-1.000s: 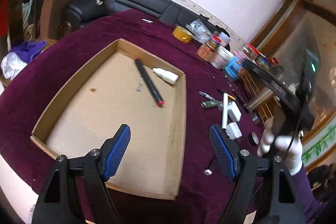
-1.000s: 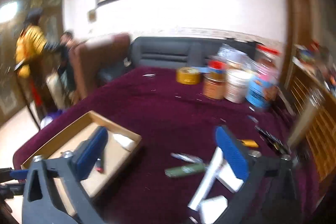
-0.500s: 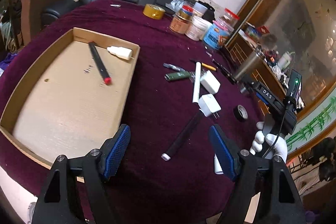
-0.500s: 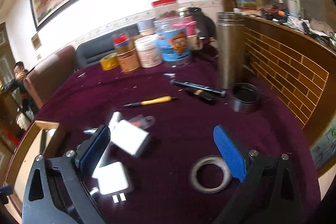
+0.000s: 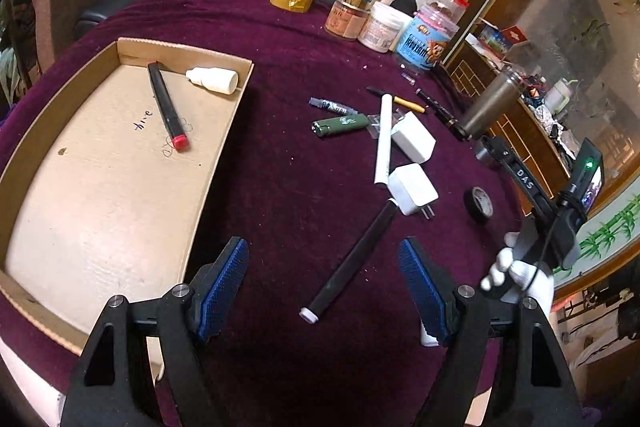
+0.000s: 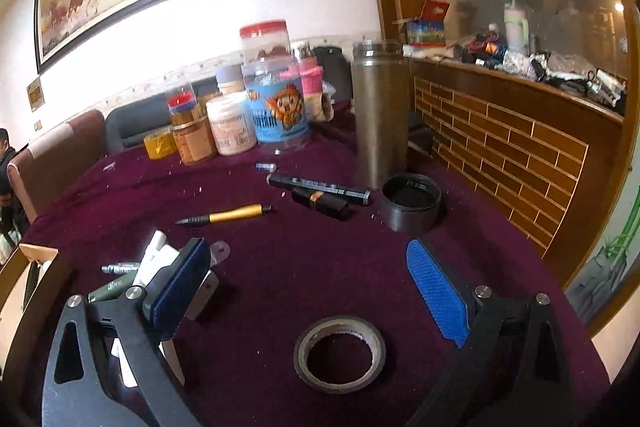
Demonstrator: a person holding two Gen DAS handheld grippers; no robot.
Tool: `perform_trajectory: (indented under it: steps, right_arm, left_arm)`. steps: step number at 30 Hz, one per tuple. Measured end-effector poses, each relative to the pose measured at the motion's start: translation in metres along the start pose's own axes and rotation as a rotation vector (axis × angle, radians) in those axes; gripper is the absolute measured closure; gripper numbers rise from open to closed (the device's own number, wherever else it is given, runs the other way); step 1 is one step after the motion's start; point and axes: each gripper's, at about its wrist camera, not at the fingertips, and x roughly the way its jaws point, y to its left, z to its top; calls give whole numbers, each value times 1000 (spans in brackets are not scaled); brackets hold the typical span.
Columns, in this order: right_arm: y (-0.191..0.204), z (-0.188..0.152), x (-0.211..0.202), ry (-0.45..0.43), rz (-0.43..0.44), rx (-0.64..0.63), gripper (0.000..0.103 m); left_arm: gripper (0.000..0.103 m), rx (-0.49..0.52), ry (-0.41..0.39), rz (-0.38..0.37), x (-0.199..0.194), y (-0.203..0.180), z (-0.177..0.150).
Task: Organize rigid objects
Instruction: 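Grasp the green marker with the left gripper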
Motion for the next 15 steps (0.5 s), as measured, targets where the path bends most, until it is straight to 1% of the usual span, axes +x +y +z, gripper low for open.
perform_trajectory:
  steps: [3, 10, 12, 15]
  right_arm:
    - [-2, -1, 6, 31, -1, 0, 4]
    - [-6, -3, 12, 70, -13, 12, 4]
    - [-8, -3, 13, 76, -18, 19, 4]
    - [-10, -3, 15, 83, -27, 24, 4]
  left_arm:
    - [31, 0, 10, -1, 8, 0, 1]
    - [31, 43, 27, -5, 22, -6, 6]
    - [31, 57, 19, -6, 22, -7, 13]
    - [31, 90, -27, 5, 18, -11, 33]
